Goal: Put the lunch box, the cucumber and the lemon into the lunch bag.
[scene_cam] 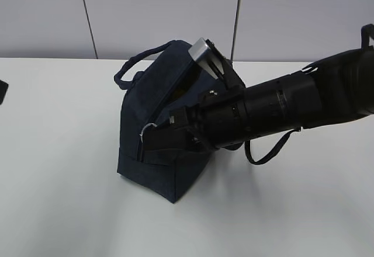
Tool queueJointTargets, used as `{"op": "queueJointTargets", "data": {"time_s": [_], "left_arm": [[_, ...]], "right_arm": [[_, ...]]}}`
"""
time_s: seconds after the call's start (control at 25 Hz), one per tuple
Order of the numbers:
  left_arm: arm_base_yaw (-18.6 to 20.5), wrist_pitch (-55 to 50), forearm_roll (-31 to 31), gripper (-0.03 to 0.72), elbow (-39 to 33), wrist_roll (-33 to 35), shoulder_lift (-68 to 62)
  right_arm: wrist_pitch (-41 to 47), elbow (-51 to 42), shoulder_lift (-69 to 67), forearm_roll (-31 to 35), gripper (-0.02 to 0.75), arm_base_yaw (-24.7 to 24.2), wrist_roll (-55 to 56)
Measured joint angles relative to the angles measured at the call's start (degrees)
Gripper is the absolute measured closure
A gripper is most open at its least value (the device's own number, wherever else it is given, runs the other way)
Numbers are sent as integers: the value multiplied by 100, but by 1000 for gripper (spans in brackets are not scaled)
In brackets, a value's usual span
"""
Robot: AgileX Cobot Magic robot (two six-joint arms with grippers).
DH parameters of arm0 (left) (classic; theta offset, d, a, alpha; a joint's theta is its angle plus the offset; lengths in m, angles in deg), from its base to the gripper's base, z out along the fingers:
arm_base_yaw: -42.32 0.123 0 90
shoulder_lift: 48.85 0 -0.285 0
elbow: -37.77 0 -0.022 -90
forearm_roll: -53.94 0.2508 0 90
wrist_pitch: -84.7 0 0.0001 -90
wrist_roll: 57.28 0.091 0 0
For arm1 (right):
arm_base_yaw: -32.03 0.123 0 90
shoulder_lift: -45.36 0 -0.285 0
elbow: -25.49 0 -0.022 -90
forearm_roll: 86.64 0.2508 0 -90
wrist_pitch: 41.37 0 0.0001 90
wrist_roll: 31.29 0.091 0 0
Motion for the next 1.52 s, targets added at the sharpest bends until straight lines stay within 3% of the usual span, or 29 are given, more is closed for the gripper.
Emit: {"op": "queueJointTargets", "data": {"time_s": [0.28,0.56,1.04,1.2,1.52], "left_arm": [[0,661,-376,367,-408,0,-133],[0,927,-616,367,-423,144,-1098],[0,1758,-2512,321,-423,2595,-2607],[0,2142,-2708,316,-423,3316,-2787],[0,2580,-2835,314,-423,3692,-3154]], "right_arm": [[-264,0,328,-486,738,-10,383],[-360,0,466,-853,738,-21,753],[-411,0,475,-853,738,-21,854],[-444,0,475,-853,738,-21,867],[-487,0,475,-853,738,-21,867]]}}
